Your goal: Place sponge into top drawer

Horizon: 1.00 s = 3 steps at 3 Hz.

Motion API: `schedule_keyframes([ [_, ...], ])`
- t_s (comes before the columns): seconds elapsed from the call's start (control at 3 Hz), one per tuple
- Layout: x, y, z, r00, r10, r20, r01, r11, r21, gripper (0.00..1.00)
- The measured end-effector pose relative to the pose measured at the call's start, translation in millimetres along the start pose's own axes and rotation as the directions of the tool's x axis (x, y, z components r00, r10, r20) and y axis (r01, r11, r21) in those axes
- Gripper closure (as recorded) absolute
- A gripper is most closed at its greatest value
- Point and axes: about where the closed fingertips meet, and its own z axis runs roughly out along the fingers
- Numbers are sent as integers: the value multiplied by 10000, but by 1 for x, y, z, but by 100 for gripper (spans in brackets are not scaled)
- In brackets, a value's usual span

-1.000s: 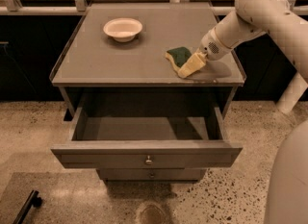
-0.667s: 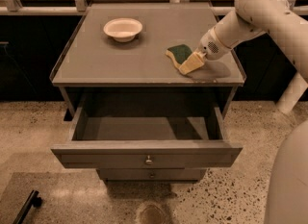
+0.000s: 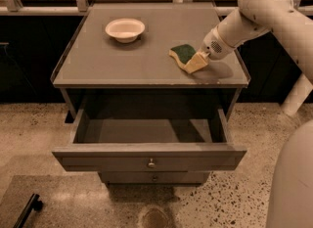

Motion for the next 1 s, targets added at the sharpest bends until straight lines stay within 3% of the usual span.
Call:
schedule_keyframes([
  [0.33,16,34,-19,9956,586,726,-516,9941,-950,100],
  [0.67,51,74,-59,9646,2005,1713,-1681,9680,-1865,100],
  [1.0,86,101,-86,9184,3298,2185,-2763,9300,-2424,100],
])
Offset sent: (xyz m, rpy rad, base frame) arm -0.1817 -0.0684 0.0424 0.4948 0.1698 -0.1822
